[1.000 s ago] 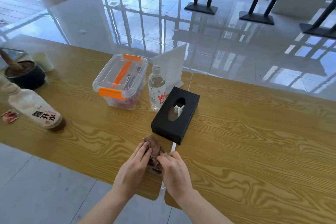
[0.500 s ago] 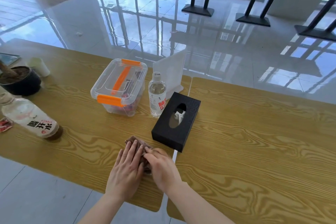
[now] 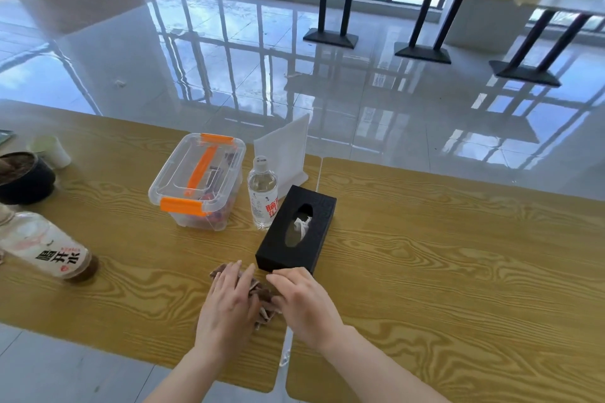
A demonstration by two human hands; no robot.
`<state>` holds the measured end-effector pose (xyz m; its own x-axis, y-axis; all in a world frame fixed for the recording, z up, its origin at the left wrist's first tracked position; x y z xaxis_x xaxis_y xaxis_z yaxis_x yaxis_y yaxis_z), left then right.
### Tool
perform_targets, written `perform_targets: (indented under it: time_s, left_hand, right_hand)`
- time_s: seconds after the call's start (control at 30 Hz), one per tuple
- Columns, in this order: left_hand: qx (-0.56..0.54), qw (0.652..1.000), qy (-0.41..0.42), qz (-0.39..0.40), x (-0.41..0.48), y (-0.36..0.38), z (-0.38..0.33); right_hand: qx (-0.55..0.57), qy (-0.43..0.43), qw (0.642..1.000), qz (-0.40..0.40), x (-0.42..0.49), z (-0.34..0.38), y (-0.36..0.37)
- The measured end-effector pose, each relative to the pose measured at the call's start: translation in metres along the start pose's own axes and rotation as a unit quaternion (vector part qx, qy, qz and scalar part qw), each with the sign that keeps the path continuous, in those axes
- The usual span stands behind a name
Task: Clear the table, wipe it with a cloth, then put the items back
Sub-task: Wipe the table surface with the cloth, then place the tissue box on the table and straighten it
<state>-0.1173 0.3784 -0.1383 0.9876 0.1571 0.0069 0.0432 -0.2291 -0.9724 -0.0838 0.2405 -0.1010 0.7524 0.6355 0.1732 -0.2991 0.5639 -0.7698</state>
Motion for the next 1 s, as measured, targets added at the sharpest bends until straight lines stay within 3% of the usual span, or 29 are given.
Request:
perform_targets:
  time_s: [0.17, 0.5, 0.7, 1.0]
  left_hand:
    - [-0.154, 0.985, -0.078, -0.005, 0.021, -0.025, -0.012]
    - [-0.175, 0.974, -0.141, 0.027, 0.066, -0.025, -0.034]
    - [-0.172, 0.96, -0.213, 0.065, 0.07, -0.006, -0.039]
    - [-0.264, 0.912, -0.306, 0.064, 0.068, 0.0, -0.039]
  right_hand:
    - [-0.006, 0.055, 0.998, -0.026, 0.004, -0.009, -0.046]
    - [0.04, 0.22, 0.971, -0.08, 0.039, -0.089, -0.112]
    - [0.048, 0.252, 0.966, -0.012, 0.071, -0.131, -0.121]
    - [0.059, 0.246, 0.965, 0.069, 0.099, -0.162, -0.106]
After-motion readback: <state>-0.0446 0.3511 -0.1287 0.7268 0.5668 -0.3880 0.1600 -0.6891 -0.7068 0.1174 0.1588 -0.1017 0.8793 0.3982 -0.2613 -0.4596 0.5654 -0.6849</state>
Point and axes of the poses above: each hand's wrist, its own x-axis towards the middle knuckle, its own y-axis out of the palm, z = x × y, the point moved 8 cm from there along x, towards the middle knuckle, and after that the axes turned 9 degrees about x, right-handed, at the moved point
